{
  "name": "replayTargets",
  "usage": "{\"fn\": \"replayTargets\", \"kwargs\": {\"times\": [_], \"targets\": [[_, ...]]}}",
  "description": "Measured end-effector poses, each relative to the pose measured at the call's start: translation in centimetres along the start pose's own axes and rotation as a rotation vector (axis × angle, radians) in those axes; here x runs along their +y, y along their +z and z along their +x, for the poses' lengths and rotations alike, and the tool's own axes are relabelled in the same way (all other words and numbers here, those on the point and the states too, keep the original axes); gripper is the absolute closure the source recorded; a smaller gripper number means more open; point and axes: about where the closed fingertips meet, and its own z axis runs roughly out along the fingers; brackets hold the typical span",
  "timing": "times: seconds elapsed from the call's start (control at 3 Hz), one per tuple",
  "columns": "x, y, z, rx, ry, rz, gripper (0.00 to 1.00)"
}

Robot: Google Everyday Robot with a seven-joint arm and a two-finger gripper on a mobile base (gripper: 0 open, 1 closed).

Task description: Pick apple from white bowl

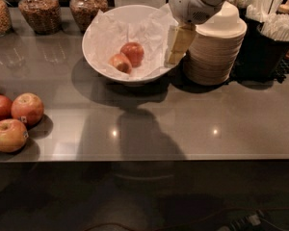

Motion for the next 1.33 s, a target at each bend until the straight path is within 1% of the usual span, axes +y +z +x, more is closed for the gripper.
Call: {"fn": "replayTargets", "kwargs": {"times": [0.33,0.67,1.0,1.33], "targets": [[0.0,0.0,-0.2,0.016,-0.022,0.017,0.00],[-0.9,1.2,-0.2,0.022,-0.071,0.057,0.00],[-2.4,3.1,-0.8,0.005,-0.128,0.085,0.00],[-3.7,5.2,-1.4,-0.018,-0.186,0.086,0.00]]}}
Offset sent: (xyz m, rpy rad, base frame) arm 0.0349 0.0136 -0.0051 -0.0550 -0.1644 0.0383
